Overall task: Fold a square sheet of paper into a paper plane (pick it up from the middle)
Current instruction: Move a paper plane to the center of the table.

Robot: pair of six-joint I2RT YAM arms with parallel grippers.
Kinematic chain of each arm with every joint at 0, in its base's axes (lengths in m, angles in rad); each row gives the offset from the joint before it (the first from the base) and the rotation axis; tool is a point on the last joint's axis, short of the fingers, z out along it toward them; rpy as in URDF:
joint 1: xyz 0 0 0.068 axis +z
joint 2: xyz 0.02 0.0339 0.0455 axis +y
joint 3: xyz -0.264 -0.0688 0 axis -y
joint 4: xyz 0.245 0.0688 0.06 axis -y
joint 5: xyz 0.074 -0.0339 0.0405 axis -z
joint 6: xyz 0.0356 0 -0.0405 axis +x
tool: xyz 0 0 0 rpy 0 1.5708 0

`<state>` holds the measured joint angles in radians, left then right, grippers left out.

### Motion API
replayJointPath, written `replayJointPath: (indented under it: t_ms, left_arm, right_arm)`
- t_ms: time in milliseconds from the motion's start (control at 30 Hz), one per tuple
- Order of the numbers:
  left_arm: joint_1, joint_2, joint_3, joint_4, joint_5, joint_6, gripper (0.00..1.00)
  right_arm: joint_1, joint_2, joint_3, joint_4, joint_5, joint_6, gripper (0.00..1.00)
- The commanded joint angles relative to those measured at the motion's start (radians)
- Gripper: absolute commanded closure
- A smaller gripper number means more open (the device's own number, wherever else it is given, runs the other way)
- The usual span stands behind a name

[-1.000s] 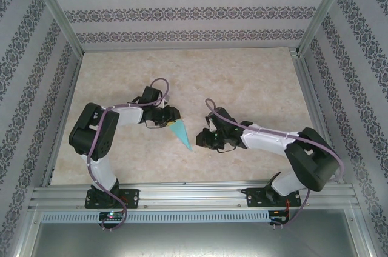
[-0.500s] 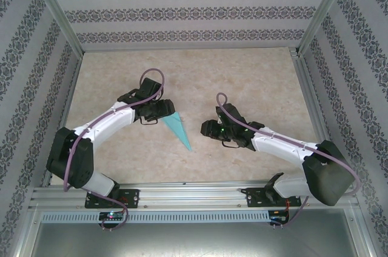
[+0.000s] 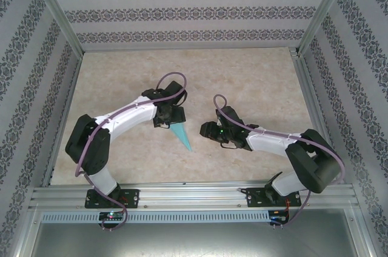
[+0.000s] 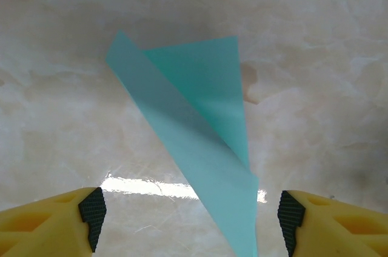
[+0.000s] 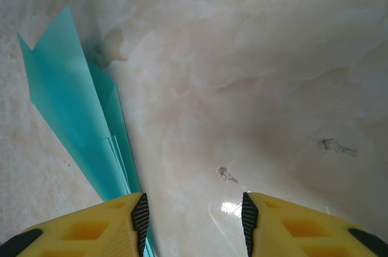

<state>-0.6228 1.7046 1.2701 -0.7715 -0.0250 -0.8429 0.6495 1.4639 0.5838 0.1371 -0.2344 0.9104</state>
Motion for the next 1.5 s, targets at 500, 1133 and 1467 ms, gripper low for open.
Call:
replayJointPath:
  t_ms: [500,1133,1467]
  left_arm:
    - [-0.011,0.236,0.207,-0.186,-0.023,-0.047,0.1]
    - [-0.009,0.303,0.221,-0.203,-0.016,-0.032,0.19]
    - [-0.008,0.242,0.18,-0.181,-0.021,-0.04,0.36]
  right_arm:
    - [-0.013,0.09,-0.024,0.16,-0.071,0.044,0.53]
    - [-0.015,0.156,0.001,0.202,-0.126,0.059,0.52]
    - [-0.014,0.18,0.013,0.208,-0.149,0.058,0.52]
